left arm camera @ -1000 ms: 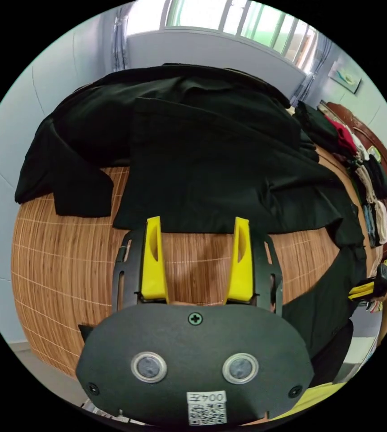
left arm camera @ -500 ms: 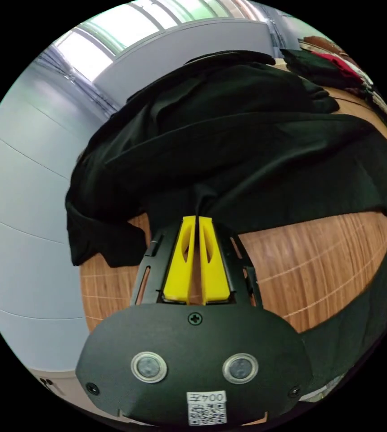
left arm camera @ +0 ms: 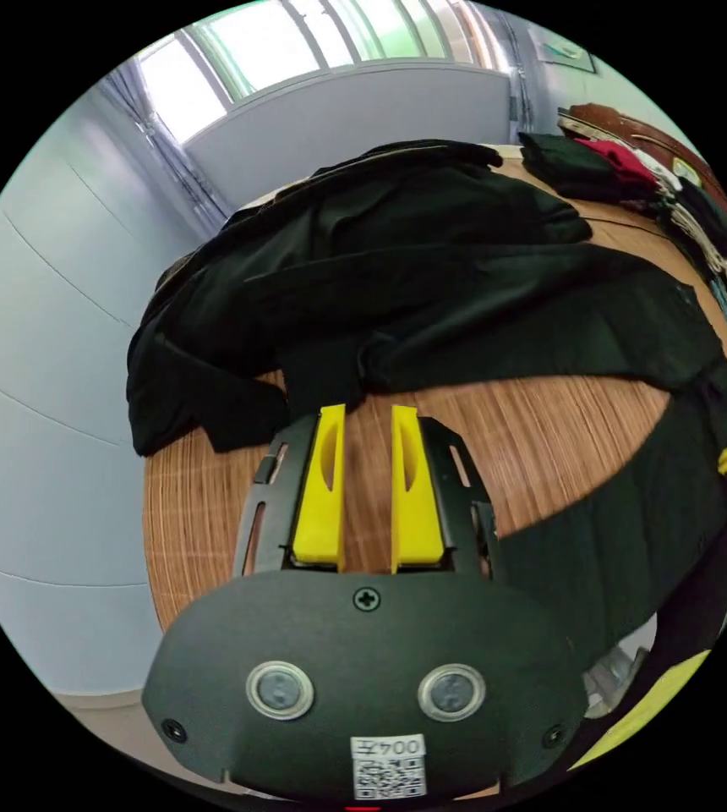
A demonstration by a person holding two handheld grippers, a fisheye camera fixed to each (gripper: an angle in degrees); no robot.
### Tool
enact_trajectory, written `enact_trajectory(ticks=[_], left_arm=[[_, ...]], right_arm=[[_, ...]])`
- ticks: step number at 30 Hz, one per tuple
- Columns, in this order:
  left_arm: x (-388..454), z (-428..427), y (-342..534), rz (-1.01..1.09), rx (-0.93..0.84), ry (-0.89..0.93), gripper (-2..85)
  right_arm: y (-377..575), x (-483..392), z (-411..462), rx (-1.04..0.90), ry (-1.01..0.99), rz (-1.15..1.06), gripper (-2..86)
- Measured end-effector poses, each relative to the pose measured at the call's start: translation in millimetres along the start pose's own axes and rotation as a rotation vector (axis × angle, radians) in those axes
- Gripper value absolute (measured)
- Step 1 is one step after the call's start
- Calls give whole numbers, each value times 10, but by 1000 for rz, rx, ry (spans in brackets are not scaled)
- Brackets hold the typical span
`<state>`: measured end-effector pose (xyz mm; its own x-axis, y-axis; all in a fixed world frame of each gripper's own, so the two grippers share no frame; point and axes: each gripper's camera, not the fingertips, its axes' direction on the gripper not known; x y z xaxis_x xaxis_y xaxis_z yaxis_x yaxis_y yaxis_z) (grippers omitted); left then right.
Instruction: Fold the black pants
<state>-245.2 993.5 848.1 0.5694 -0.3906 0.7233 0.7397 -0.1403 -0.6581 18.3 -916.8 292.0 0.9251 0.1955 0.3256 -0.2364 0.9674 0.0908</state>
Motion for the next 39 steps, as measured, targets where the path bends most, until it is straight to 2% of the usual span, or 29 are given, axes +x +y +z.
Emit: enact_trajectory(ticks=[4, 7, 9, 13, 16, 18, 22, 30, 39], left_arm=[[177, -386, 952, 31, 9, 106, 54], [432, -478, 1537, 64, -29, 132, 36], [568, -444, 1785, 68, -62, 147, 29], [718, -223, 2004, 40, -166, 187, 20], [745, -215, 2000, 33, -171, 172, 15], [734, -207, 1990, 13, -185, 177, 11], [723, -197, 2007, 11, -184, 177, 5], [816, -214, 1980, 66, -204, 92, 3], [685, -212, 1964, 57, -217, 130, 2]], right_arm=[[307, -212, 61, 137, 51, 95, 42], [701, -258, 140, 335, -11, 274, 47], [913, -330, 197, 403, -44, 364, 60], [1245, -688, 241, 493, -92, 501, 78], [1370, -1025, 312, 566, -197, 474, 110], [1437, -1218, 339, 626, -169, 488, 112], [1441, -1426, 386, 593, -76, 518, 96], [1511, -1437, 432, 594, -135, 530, 88], [1531, -1565, 382, 591, -93, 523, 94]])
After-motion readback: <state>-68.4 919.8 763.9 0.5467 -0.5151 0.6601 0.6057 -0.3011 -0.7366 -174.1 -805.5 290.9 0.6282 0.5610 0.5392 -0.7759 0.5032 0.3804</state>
